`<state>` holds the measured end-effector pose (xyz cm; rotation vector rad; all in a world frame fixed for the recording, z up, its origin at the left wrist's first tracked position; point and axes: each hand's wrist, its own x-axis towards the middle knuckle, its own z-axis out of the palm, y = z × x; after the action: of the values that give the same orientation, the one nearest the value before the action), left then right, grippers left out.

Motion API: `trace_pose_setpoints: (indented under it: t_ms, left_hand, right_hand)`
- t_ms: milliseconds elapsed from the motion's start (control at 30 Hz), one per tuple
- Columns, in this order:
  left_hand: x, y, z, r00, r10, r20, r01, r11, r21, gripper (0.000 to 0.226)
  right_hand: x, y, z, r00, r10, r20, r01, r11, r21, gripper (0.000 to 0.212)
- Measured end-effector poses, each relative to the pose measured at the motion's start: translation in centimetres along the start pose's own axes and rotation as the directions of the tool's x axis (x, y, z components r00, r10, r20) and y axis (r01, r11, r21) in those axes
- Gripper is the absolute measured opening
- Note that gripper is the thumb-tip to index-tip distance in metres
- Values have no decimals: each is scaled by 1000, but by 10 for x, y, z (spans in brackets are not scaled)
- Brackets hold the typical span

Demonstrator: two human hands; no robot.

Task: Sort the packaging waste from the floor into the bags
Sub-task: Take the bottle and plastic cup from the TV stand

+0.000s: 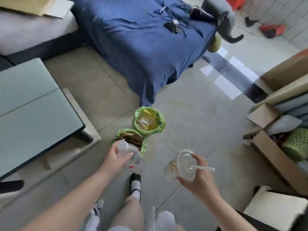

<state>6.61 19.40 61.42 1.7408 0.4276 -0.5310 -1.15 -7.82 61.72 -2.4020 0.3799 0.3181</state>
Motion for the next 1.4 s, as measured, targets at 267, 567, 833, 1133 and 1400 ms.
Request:
trace_pose_setpoints:
  t_ms: [267, 567, 833, 1133, 1400]
  left_hand:
    - [191, 20, 33, 983, -113, -143, 116, 993, 16, 67]
    - [382, -76, 110, 908, -226, -354, 236, 972, -15, 52]
    - [469, -160, 161, 881, -212, -423, 238, 971, 8, 47]
    - [506, -196, 173, 856, -242, -456, 323, 941, 106, 49]
    - [428, -155, 146, 857, -288, -427, 218, 954, -205, 64]
  right_hand:
    - [215, -1, 35, 996, 19, 90, -21, 999, 24, 87]
    - [449, 64, 174, 934, -97, 343, 171, 966, -192, 98]
    - [557, 122, 288, 845, -253, 471, 431, 845, -317, 89]
    - [588, 134, 321, 755, -306, 580, 635, 562, -530, 77]
    - [547, 78, 247, 870, -169, 464, 367, 850, -378, 92]
